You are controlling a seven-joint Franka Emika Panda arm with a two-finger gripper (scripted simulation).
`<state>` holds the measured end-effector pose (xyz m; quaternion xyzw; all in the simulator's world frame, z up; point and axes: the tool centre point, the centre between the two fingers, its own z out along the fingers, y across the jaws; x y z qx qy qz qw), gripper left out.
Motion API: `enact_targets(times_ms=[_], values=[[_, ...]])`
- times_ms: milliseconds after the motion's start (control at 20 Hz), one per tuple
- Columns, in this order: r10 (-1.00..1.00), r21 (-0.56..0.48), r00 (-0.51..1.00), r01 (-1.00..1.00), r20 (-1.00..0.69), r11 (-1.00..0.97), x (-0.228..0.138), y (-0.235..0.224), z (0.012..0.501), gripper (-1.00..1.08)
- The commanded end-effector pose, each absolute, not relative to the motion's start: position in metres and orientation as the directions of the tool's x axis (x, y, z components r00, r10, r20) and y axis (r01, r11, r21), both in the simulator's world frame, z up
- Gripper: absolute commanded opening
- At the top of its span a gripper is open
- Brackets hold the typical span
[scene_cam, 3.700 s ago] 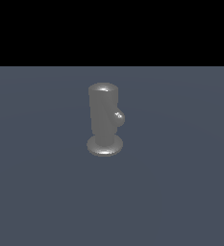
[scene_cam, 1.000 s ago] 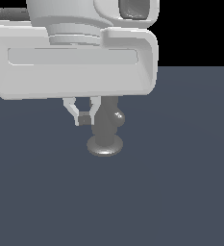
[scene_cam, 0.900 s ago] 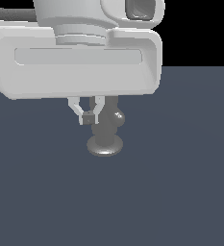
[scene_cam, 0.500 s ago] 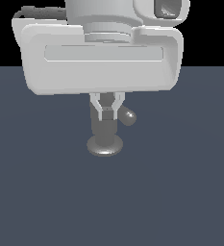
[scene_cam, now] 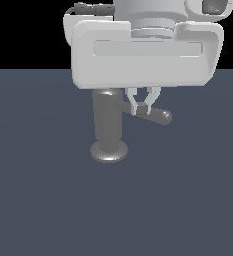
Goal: Turn on the faucet by rotating a designated handle.
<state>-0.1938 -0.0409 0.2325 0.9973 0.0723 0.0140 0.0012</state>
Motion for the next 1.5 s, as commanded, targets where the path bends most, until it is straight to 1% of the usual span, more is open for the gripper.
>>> enact_targets(times_ms=[0,750,800,850,1450], values=[[0.148,0.000,0.989,0.148,0.000,-0.989,-0.195,-0.051,0.220,-1.00],[0.148,0.000,0.989,0.148,0.000,-0.989,-0.174,-0.113,0.220,-1.00],[0.148,0.000,0.989,0.148,0.000,-0.989,-0.174,-0.113,0.220,-1.00],[0.181,0.015,0.983,0.180,0.037,-0.984,-0.162,-0.098,0.235,-1.00],[0.173,0.012,0.984,0.173,0.029,-0.985,-0.129,-0.119,0.232,-1.00]])
